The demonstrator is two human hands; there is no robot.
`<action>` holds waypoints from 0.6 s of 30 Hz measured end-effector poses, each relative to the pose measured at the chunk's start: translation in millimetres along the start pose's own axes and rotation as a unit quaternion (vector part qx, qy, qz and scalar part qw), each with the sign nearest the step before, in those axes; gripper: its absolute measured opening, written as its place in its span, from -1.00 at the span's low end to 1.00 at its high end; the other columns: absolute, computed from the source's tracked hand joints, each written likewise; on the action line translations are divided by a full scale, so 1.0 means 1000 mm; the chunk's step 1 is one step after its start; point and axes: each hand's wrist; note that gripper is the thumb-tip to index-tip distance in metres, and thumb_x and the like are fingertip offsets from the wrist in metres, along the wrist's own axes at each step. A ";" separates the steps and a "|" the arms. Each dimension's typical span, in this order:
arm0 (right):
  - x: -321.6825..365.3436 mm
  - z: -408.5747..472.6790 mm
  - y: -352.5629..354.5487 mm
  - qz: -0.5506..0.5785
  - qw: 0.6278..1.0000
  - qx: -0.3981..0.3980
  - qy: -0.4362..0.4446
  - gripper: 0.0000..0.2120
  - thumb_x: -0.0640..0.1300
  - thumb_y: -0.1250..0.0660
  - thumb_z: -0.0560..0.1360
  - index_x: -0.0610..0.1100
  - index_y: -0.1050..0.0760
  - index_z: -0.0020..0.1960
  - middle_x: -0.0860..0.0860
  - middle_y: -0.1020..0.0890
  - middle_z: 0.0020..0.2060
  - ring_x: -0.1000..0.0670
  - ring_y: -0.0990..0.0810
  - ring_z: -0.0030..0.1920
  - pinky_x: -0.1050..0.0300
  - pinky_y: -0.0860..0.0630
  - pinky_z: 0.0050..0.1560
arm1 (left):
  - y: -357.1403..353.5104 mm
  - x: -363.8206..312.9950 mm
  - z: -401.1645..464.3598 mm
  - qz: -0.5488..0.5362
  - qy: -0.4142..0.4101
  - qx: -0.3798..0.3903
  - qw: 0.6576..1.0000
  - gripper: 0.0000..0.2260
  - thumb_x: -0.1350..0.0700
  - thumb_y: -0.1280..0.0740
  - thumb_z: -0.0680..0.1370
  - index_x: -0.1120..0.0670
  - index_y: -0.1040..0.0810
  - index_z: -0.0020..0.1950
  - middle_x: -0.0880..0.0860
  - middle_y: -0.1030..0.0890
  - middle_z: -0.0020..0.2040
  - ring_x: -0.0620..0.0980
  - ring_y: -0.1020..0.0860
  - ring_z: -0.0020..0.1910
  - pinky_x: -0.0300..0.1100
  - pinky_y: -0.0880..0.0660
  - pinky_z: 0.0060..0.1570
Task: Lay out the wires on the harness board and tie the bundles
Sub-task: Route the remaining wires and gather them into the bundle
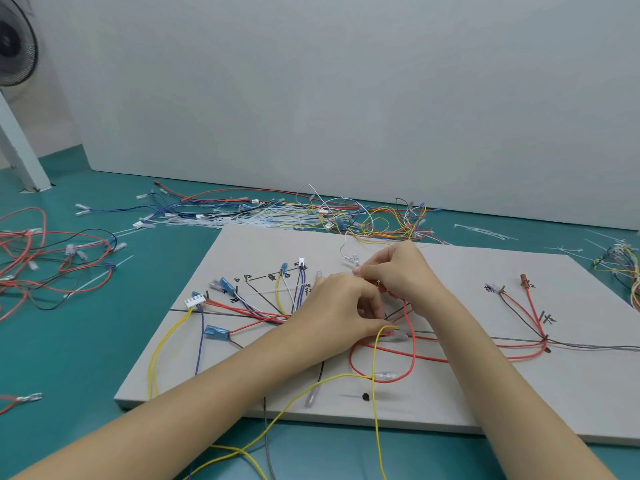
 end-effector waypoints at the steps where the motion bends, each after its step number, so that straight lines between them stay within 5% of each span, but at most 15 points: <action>1: -0.002 0.000 -0.002 -0.010 1.000 -0.009 0.004 -0.82 -0.19 -0.48 0.42 -0.15 -0.62 -0.35 0.03 -0.56 -0.57 0.13 -0.41 -0.59 0.30 -0.29 -0.54 | 0.001 -0.001 -0.001 0.002 -0.010 0.003 1.000 -0.84 -0.02 -0.53 0.39 0.04 -0.65 -0.23 -0.10 -0.66 -0.26 -0.18 -0.54 -0.20 -0.03 -0.47 0.05; 6: -0.010 -0.002 -0.004 -0.004 0.999 -0.042 0.026 -0.86 -0.19 -0.46 0.43 -0.19 -0.65 -0.30 -0.04 -0.60 -0.49 0.10 -0.45 -0.55 0.33 -0.31 -0.51 | 0.000 -0.009 -0.012 0.065 -0.027 0.001 0.998 -0.77 -0.09 -0.46 0.43 -0.04 -0.47 -0.07 -0.12 -0.49 -0.14 -0.13 -0.45 -0.12 -0.06 -0.40 0.05; 12: -0.011 -0.007 -0.003 -0.002 0.999 -0.020 0.049 -0.85 -0.32 -0.33 0.42 -0.22 -0.60 -0.30 0.07 -0.50 -0.67 0.12 -0.36 -0.66 0.36 -0.26 -0.60 | 0.031 -0.019 -0.017 0.037 0.012 0.027 0.999 -0.86 0.22 -0.31 0.44 -0.02 -0.47 -0.12 -0.05 -0.54 -0.14 -0.13 -0.39 -0.08 -0.17 -0.38 -0.05; 14: -0.011 -0.009 -0.005 0.006 0.998 -0.010 0.058 -0.86 -0.31 -0.36 0.45 -0.23 -0.59 -0.28 0.07 -0.51 -0.65 0.11 -0.35 -0.68 0.39 -0.25 -0.61 | 0.047 -0.020 -0.021 -0.044 0.039 0.074 0.995 -0.91 0.13 -0.38 0.47 -0.01 -0.52 -0.22 -0.04 -0.59 -0.27 -0.17 -0.48 -0.28 -0.11 -0.47 -0.19; 18: -0.012 -0.006 -0.006 0.034 0.998 0.002 0.060 -0.86 -0.29 -0.39 0.48 -0.25 -0.58 -0.26 -0.11 -0.61 -0.46 0.05 -0.35 -0.66 0.35 -0.27 -0.60 | 0.070 -0.019 -0.034 -0.036 0.081 0.243 0.966 -0.65 -0.21 -0.46 0.41 0.08 -0.57 -0.29 -0.04 -0.64 -0.38 -0.14 -0.56 -0.40 -0.16 -0.50 -0.30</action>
Point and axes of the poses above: each hand's wrist, its own z-axis towards the middle knuckle, its own y-axis out of the back of the hand, x = y × z
